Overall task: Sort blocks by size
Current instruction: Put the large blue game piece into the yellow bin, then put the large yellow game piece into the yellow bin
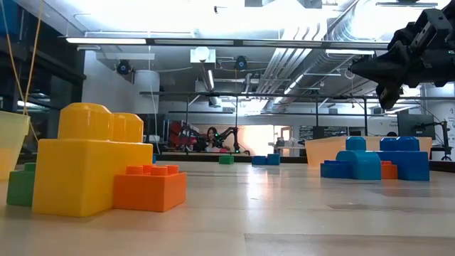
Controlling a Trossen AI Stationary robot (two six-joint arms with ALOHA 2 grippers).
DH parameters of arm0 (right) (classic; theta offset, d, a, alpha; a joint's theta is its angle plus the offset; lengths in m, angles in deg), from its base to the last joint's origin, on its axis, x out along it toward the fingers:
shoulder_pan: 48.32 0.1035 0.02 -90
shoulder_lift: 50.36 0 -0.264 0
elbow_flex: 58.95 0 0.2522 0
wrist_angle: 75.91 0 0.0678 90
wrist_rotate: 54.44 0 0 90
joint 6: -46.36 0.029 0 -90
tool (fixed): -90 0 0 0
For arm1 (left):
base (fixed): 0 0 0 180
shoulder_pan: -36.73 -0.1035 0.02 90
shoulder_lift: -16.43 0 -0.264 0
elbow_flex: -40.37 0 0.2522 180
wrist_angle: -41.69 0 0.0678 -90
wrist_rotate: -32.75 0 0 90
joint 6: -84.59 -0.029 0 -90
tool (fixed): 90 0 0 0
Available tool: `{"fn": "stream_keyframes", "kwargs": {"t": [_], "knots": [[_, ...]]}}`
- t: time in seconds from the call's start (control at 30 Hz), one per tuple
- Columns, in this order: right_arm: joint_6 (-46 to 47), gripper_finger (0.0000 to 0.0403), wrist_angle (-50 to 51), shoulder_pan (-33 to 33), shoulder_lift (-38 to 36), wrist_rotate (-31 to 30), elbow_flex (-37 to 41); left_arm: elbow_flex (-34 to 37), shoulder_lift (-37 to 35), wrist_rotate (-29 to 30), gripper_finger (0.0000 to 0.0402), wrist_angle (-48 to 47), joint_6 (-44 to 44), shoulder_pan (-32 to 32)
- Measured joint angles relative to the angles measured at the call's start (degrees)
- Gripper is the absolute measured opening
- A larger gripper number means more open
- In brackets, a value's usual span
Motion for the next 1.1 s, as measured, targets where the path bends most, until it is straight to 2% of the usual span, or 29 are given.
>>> {"fn": "stream_keyframes", "kwargs": {"t": [0.27, 0.4, 0.53, 0.73, 0.9, 1.0, 1.1], "knots": [[0.0, 0.0001, 0.0, 0.0, 0.0, 0.0, 0.0, 3.8, 2.9, -12.2, 0.0038, 11.2, 9.8, 10.5], [0.0, 0.0001, 0.0, 0.0, 0.0, 0.0, 0.0, 3.8, 3.9, -14.1, 0.0056, 13.3, 11.5, 12.7], [0.0, 0.0001, 0.0, 0.0, 0.0, 0.0, 0.0, 3.8, 3.7, -14.8, 0.0093, 13.7, 10.0, 12.9], [0.0, 0.0001, 0.0, 0.0, 0.0, 0.0, 0.0, 3.8, 3.3, -14.8, 0.0153, 10.8, 4.8, 11.0], [0.0, 0.0001, 0.0, 0.0, 0.0, 0.0, 0.0, 3.8, 3.2, -14.4, 0.0195, 10.6, -2.9, 7.6], [0.0, 0.0001, 0.0, 0.0, 0.0, 0.0, 0.0, 3.8, 3.2, -7.9, 0.0215, 13.1, -8.2, 3.6], [0.0, 0.0001, 0.0, 0.0, 0.0, 0.0, 0.0, 3.8, 3.3, -1.9, 0.0227, 21.4, -15.7, -2.2]]}}
